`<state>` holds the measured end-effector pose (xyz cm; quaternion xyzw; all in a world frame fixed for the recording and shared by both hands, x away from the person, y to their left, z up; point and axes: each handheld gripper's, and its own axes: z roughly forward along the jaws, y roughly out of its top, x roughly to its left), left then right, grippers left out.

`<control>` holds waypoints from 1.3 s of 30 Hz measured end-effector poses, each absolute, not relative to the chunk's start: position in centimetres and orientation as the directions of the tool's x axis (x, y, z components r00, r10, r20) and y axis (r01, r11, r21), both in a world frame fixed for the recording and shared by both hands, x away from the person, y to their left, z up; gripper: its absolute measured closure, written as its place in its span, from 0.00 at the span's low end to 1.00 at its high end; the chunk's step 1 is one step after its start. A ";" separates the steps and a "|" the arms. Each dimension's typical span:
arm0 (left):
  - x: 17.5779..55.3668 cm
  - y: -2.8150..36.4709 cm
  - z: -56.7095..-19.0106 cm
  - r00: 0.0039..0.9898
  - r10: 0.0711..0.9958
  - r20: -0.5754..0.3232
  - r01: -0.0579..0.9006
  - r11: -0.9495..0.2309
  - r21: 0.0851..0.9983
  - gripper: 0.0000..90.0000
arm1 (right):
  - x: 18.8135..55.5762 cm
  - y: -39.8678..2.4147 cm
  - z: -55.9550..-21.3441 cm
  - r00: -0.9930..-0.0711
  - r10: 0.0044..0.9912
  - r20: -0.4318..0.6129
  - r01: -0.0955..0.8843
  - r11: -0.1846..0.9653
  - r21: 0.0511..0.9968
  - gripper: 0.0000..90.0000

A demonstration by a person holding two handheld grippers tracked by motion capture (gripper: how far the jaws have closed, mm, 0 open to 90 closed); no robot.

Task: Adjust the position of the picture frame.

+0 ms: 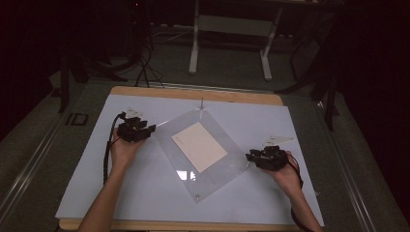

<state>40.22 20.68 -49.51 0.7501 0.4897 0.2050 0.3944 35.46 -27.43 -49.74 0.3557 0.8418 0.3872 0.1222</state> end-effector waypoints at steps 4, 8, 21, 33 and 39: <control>41.0 20.5 -49.6 0.436 0.895 -0.091 0.581 -0.203 0.788 0.60 | 35.3 -27.5 -50.6 -0.707 0.702 0.078 0.520 0.442 0.731 0.81; 41.8 20.0 -49.8 0.456 0.887 -0.079 0.585 -0.232 0.777 0.59 | 35.2 -27.5 -51.3 -0.706 0.705 0.070 0.525 0.454 0.720 0.86; 43.8 18.2 -50.1 0.472 0.879 -0.065 0.564 -0.244 0.789 0.60 | 35.0 -26.5 -51.8 -0.711 0.703 0.001 0.521 0.525 0.673 0.93; 46.4 16.3 -49.3 0.504 0.862 -0.051 0.558 -0.280 0.781 0.60 | 34.8 -26.3 -52.0 -0.697 0.717 -0.017 0.523 0.524 0.672 0.95; 48.2 14.5 -49.0 0.568 0.822 -0.033 0.526 -0.332 0.783 0.61 | 34.6 -26.2 -52.0 -0.687 0.726 -0.015 0.529 0.515 0.675 0.95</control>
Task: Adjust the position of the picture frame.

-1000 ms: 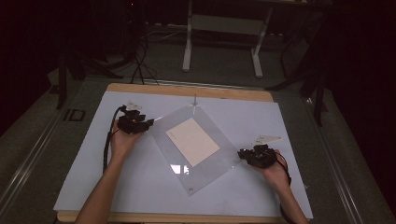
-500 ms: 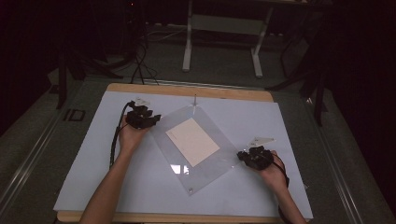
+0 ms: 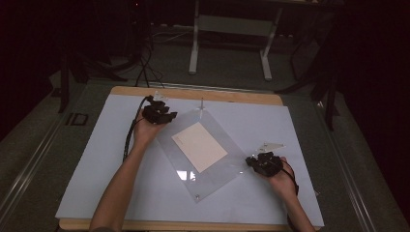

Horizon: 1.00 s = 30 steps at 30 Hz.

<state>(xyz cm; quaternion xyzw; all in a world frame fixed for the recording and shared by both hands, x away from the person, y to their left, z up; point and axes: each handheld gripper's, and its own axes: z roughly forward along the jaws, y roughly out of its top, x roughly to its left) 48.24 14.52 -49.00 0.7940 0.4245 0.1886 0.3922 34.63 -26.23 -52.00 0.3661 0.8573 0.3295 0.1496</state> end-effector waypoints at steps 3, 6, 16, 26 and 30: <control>49.3 13.2 -48.9 0.595 0.803 -0.027 0.518 -0.358 0.777 0.63 | 34.7 -26.2 -52.0 -0.686 0.727 -0.015 0.530 0.514 0.674 0.95; 50.4 11.7 -48.8 0.609 0.793 -0.010 0.516 -0.387 0.764 0.64 | 34.7 -26.2 -52.0 -0.686 0.728 -0.015 0.531 0.514 0.674 0.95; 54.2 7.6 -50.4 0.623 0.781 -0.050 0.527 -0.371 0.765 0.66 | 34.6 -26.3 -52.0 -0.683 0.730 -0.013 0.530 0.508 0.678 0.95; 56.3 4.4 -51.8 0.599 0.799 -0.052 0.544 -0.358 0.759 0.69 | 34.5 -26.3 -52.2 -0.682 0.732 -0.011 0.524 0.498 0.691 0.95; 57.2 4.0 -52.4 0.586 0.807 -0.076 0.571 -0.345 0.745 0.72 | 34.4 -26.4 -52.3 -0.674 0.739 -0.009 0.525 0.488 0.697 0.95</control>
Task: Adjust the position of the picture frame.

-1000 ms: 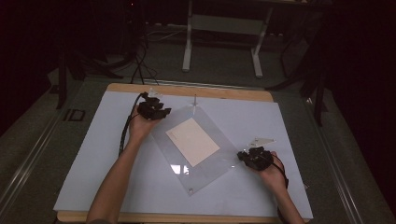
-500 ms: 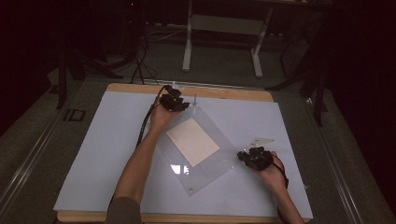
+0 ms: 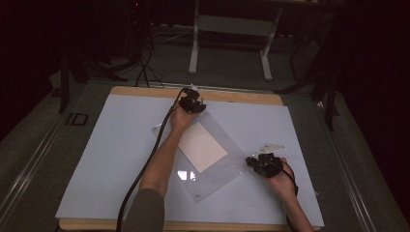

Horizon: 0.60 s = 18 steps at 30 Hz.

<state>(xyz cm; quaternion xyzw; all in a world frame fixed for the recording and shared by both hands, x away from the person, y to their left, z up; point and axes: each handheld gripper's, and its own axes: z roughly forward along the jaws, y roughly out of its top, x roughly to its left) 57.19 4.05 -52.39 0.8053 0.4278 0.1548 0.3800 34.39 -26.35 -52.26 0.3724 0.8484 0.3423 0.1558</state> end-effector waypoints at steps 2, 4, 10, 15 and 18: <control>57.5 3.7 -52.6 0.591 0.804 -0.071 0.575 -0.358 0.736 0.77 | 34.3 -26.3 -52.3 -0.670 0.742 -0.010 0.528 0.486 0.697 0.95; 57.7 3.4 -52.9 0.584 0.809 -0.066 0.576 -0.356 0.736 0.77 | 34.4 -26.3 -52.3 -0.670 0.743 -0.007 0.528 0.483 0.699 0.95; 58.1 3.0 -52.9 0.552 0.831 -0.072 0.597 -0.333 0.730 0.92 | 34.3 -26.6 -52.5 -0.655 0.755 0.029 0.543 0.444 0.713 0.94; 58.0 2.7 -52.4 0.547 0.836 -0.044 0.610 -0.362 0.705 0.95 | 34.3 -26.5 -52.5 -0.644 0.764 0.041 0.553 0.429 0.714 0.95; 57.7 2.9 -52.2 0.536 0.842 -0.059 0.616 -0.342 0.710 0.94 | 34.3 -26.7 -52.4 -0.646 0.759 0.081 0.565 0.405 0.719 0.94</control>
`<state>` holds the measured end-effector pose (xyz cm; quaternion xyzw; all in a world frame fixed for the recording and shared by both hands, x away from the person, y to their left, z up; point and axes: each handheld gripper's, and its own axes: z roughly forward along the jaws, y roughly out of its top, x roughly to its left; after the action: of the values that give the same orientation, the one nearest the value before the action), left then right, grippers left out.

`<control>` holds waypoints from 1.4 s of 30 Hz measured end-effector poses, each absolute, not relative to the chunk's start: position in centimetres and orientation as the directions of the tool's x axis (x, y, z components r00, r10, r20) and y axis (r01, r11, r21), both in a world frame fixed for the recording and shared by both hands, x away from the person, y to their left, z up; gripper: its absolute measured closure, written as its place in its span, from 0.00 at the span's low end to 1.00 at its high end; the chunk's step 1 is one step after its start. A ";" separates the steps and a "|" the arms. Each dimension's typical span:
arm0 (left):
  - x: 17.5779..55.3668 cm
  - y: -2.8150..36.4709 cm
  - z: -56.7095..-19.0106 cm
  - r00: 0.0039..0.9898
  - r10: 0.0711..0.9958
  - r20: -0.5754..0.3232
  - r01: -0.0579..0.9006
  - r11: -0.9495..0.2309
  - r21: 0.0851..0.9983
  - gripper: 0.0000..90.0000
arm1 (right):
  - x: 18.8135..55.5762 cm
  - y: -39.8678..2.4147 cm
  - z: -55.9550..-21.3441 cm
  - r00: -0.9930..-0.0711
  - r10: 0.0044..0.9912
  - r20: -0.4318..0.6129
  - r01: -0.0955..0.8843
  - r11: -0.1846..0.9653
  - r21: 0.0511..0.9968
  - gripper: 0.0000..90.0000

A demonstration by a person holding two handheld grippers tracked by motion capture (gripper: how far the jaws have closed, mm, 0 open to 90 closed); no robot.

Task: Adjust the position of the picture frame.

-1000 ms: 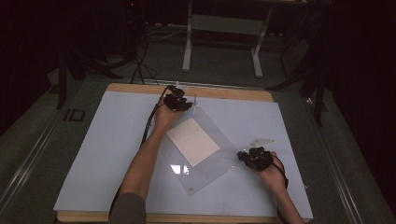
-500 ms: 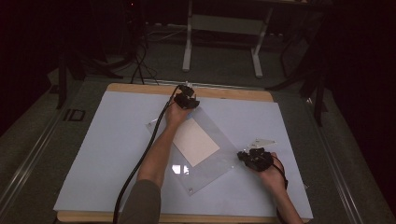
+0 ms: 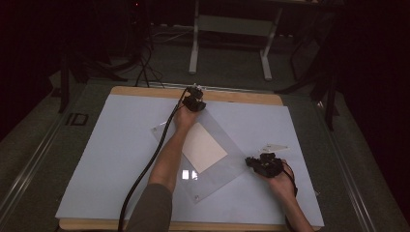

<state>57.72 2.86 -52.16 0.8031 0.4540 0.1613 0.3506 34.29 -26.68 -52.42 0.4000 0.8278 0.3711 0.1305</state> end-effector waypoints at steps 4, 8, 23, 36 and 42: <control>57.4 3.7 -51.2 0.543 0.838 -0.062 0.613 -0.345 0.711 0.95 | 34.3 -26.8 -51.8 -0.648 0.753 0.112 0.567 0.379 0.731 0.93; 56.9 5.2 -50.7 0.551 0.833 -0.053 0.617 -0.363 0.698 0.95 | 34.6 -26.7 -51.4 -0.639 0.758 0.127 0.572 0.358 0.738 0.92; 53.0 13.5 -48.4 0.549 0.824 -0.136 0.661 -0.329 0.674 0.94 | 39.0 -26.8 -48.4 -0.621 0.761 0.187 0.572 0.277 0.772 0.89; 46.9 18.7 -49.7 0.565 0.809 -0.162 0.689 -0.354 0.632 0.94 | 44.8 -25.3 -49.2 -0.648 0.718 0.253 0.607 0.286 0.741 0.90; 45.0 19.2 -51.7 0.556 0.815 -0.164 0.701 -0.354 0.619 0.94 | 46.1 -24.3 -50.7 -0.633 0.734 0.244 0.626 0.301 0.719 0.90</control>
<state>44.97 19.19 -51.69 0.8183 0.4631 0.0861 0.3294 46.11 -24.34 -50.67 0.4230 0.8039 0.4129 0.0657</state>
